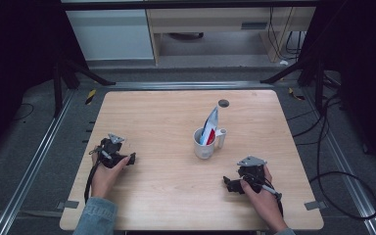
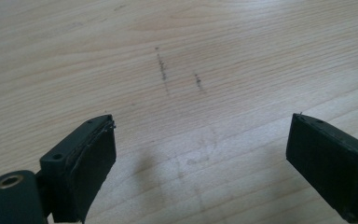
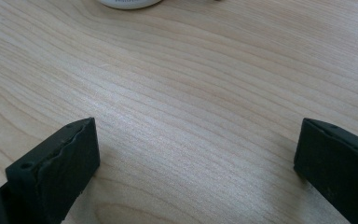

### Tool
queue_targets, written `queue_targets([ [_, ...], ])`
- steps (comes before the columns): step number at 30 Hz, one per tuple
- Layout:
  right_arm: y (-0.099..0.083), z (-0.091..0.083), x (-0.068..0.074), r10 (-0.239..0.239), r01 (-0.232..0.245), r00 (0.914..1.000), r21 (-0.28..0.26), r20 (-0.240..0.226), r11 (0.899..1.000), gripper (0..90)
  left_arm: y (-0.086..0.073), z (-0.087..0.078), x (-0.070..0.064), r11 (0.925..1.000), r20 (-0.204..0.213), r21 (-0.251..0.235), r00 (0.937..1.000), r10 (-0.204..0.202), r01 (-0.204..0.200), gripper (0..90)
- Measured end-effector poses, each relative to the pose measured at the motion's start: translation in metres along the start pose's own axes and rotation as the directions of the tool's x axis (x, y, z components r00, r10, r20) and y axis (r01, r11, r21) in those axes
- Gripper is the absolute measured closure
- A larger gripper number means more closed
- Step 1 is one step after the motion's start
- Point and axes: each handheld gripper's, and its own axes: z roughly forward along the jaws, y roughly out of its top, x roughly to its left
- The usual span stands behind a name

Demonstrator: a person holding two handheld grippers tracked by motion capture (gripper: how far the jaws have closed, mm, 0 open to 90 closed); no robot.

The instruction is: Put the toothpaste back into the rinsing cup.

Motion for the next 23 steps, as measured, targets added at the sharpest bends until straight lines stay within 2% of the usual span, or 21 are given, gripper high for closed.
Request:
queue_targets([
  [11, 0.0, 0.0, 0.0, 0.0, 0.0, 1.0, 0.0, 0.0, 1.0, 0.3, -0.003, 0.008, 0.003, 1.0, 0.021, 0.003, 0.9998, 0.007, -0.007, 5.5],
  [12, 0.0, 0.0, 0.0, 0.0, 0.0, 1.0, 0.0, 0.0, 1.0, 0.3, -0.004, 0.01, 0.005, 0.9999, 0.041, -0.005, 0.9991, -0.012, 0.012, 5.0],
  [16, 0.0, 0.0, 0.0, 0.0, 0.0, 1.0, 0.0, 0.0, 1.0, 0.3, -0.005, 0.013, 0.008, 0.9991, 0.06, -0.009, 0.9974, -0.041, 0.041, 1.7],
  [18, 0.0, 0.0, 0.0, 0.0, 0.0, 1.0, 0.0, 0.0, 1.0, 0.3, -0.008, 0.018, 0.01, 0.9964, 0.088, -0.043, 0.9938, -0.069, 0.073, 0.0],
  [19, 0.0, 0.0, 0.0, 0.0, 0.0, 1.0, 0.0, 0.0, 1.0, 0.3, -0.009, 0.019, 0.01, 0.9956, 0.09, -0.06, 0.9937, -0.067, 0.072, 0.0],
  [23, 0.0, 0.0, 0.0, 0.0, 0.0, 1.0, 0.0, 0.0, 1.0, 0.3, -0.009, 0.02, 0.01, 0.9954, 0.087, -0.06, 0.9938, -0.069, 0.075, 0.0],
])
